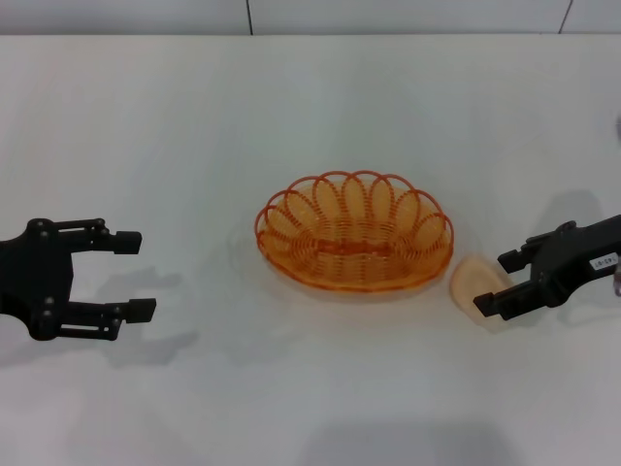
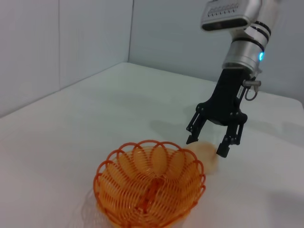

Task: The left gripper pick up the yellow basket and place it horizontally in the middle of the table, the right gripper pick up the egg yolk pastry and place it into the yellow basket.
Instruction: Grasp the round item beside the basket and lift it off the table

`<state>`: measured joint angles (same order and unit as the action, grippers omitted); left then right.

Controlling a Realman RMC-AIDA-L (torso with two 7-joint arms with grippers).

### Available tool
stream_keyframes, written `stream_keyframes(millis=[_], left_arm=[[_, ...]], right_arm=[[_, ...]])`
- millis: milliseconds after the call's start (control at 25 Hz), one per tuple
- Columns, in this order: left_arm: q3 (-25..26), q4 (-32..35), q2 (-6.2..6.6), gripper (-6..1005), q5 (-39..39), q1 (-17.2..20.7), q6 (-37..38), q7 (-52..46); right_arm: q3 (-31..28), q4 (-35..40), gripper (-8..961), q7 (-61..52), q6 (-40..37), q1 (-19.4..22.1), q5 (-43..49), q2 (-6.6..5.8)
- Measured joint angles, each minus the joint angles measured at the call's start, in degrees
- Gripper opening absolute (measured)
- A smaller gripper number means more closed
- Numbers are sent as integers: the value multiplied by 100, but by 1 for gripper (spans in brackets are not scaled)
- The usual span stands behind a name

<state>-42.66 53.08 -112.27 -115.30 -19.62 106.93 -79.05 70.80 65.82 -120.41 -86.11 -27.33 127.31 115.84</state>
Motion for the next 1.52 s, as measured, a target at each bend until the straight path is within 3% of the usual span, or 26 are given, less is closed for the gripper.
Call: stream_keyframes(millis=[520,800,880,1200,1520], left_arm=[[-1,36,-23,808,-9,60,-24,11],[37,61,-62,810,5,75,3,108],[39,62,-63,808,-6,75,-10,113],[42,62,-67,805,-32,72,16,125],[35,62,-67,805,-41,82,21,132]], right_arm=[[75,-209,668,297,283,61,-224,-17],[177,-253,424,350,335,76,-220,-27],[177,-255,200,352,350,76,-225,-28],[46,-63,124,366,244,73,-196,-71],[-1032,696,96,502,-766,-114,-91,-230]])
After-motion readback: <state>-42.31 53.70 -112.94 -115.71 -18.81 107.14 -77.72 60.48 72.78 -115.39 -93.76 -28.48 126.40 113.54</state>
